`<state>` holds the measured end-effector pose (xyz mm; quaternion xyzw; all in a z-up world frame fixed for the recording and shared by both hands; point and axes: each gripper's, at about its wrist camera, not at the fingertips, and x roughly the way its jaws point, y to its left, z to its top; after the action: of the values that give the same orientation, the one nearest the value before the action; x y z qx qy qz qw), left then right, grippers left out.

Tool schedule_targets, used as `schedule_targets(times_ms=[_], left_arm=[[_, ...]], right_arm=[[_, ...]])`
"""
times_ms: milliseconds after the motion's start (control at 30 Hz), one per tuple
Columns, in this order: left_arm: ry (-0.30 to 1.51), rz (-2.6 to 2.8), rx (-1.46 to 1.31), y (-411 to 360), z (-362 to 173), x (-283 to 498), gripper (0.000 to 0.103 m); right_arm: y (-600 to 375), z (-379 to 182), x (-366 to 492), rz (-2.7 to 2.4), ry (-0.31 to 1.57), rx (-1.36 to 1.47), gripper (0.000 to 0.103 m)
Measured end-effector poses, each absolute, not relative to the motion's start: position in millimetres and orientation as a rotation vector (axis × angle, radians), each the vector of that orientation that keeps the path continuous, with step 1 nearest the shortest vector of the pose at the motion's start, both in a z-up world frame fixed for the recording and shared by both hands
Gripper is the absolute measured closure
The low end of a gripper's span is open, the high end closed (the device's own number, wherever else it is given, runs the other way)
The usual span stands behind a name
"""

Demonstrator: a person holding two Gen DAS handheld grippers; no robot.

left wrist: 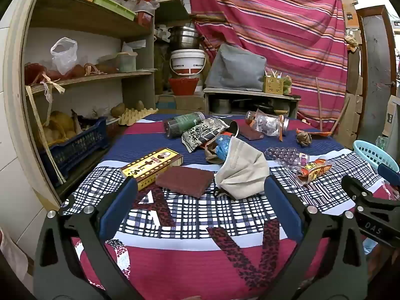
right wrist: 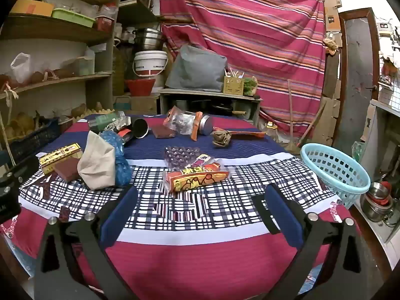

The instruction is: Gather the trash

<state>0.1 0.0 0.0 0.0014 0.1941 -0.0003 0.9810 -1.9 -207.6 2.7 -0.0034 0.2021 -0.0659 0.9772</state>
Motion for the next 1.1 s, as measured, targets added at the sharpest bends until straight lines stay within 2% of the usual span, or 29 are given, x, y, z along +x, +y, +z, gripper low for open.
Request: schedule_targets(times_ms=[1100], left_arm=[[0.386,-0.001,0.004,0.0,0.1,-0.1,0.005]], right_arm=[[-210.2,2.8,-3.4,-0.134,0.409,-0.010,0.004]])
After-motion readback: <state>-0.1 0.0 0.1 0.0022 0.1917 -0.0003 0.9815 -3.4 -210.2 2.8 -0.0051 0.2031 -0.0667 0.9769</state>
